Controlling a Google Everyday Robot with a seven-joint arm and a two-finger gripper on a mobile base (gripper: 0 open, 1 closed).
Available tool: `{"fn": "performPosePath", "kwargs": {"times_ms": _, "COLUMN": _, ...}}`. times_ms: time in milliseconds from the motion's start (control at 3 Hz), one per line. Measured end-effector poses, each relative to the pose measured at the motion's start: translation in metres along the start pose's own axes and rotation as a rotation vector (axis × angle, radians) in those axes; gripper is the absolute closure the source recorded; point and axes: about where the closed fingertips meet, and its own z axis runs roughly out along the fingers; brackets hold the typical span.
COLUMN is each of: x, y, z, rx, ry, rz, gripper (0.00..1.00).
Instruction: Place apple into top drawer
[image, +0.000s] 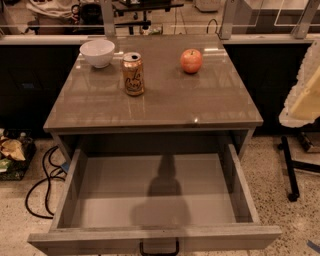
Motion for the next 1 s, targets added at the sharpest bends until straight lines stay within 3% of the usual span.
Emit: {"fn": "performPosePath", "kwargs": {"times_ms": 1000, "x": 0.0007, "y": -0.0051, "z": 0.0027, "rx": 0.026, "ry": -0.01, "rz": 0.016, "gripper": 0.0}}
